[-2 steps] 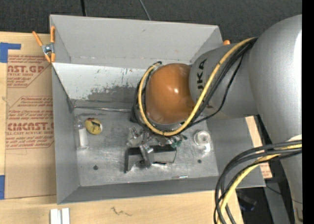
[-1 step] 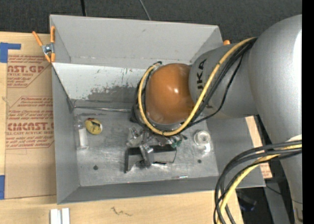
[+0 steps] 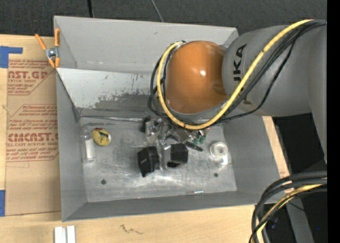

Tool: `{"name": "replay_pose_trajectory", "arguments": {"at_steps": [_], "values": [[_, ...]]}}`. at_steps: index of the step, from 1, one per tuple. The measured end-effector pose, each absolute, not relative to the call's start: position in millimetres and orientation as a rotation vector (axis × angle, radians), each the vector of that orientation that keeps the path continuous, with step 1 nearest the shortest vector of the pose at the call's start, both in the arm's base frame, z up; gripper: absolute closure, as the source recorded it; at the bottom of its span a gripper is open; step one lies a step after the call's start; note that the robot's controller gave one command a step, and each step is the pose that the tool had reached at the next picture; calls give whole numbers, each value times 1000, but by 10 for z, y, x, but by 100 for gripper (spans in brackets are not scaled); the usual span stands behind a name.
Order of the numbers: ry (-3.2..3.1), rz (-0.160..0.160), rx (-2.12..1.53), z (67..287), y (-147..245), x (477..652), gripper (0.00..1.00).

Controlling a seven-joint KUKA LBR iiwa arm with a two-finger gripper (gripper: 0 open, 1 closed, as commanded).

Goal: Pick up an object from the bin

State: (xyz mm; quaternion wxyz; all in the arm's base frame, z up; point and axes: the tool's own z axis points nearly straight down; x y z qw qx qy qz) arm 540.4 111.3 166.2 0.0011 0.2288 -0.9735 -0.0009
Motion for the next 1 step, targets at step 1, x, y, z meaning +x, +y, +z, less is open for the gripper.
{"name": "replay_pose_trajectory", "arguments": {"at_steps": [1], "values": [[-3056,-3,718,1661,1113,5403,100]]}}
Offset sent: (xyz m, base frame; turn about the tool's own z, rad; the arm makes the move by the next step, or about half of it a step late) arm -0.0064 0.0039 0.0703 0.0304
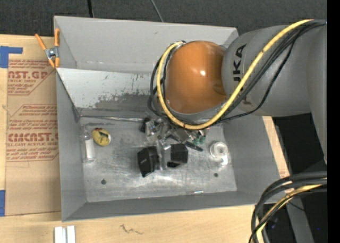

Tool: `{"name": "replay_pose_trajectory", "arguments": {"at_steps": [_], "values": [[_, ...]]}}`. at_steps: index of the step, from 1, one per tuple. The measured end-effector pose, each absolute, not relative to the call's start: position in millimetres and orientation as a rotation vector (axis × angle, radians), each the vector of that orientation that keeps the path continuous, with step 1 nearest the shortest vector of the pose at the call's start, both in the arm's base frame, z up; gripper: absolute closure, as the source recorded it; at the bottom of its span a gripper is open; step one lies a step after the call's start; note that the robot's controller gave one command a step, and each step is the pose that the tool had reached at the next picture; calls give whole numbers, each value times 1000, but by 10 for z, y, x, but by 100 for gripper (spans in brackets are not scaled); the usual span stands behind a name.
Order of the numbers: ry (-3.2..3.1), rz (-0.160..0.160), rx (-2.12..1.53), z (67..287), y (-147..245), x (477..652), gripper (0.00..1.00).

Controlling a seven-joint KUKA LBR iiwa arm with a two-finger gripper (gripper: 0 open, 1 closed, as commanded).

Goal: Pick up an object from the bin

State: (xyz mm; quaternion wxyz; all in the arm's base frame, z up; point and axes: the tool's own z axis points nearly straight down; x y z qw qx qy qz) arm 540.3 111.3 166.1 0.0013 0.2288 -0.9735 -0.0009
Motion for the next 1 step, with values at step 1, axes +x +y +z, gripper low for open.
{"name": "replay_pose_trajectory", "arguments": {"at_steps": [1], "values": [[-3052,-3,692,1959,1126,5348,100]]}}
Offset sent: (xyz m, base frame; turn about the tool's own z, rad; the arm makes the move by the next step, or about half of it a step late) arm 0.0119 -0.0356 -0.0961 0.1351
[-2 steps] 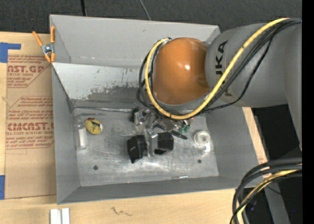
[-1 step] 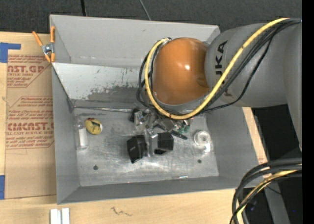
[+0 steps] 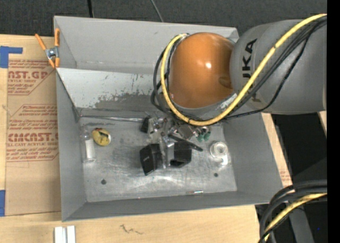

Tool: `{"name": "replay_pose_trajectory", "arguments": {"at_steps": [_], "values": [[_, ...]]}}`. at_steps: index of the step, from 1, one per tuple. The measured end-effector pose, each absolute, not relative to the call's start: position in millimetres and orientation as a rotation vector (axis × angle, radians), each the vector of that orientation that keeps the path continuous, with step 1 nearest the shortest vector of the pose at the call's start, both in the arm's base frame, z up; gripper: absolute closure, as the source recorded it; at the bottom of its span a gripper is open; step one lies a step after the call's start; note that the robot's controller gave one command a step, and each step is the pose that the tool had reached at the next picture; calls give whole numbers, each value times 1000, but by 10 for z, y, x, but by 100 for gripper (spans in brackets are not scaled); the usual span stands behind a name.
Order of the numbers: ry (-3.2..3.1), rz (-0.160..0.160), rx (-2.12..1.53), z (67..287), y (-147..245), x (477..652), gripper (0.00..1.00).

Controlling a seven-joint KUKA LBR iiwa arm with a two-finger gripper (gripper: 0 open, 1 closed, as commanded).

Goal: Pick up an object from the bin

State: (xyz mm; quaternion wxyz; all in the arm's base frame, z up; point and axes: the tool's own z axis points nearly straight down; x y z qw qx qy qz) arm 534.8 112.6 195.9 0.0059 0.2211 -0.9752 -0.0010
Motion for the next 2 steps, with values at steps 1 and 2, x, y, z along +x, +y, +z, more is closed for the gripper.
{"name": "replay_pose_trajectory", "arguments": {"at_steps": [1,2], "values": [[-3091,-1,644,1935,1047,5440,100],[-3037,-5,743,2077,894,5415,100]]}}
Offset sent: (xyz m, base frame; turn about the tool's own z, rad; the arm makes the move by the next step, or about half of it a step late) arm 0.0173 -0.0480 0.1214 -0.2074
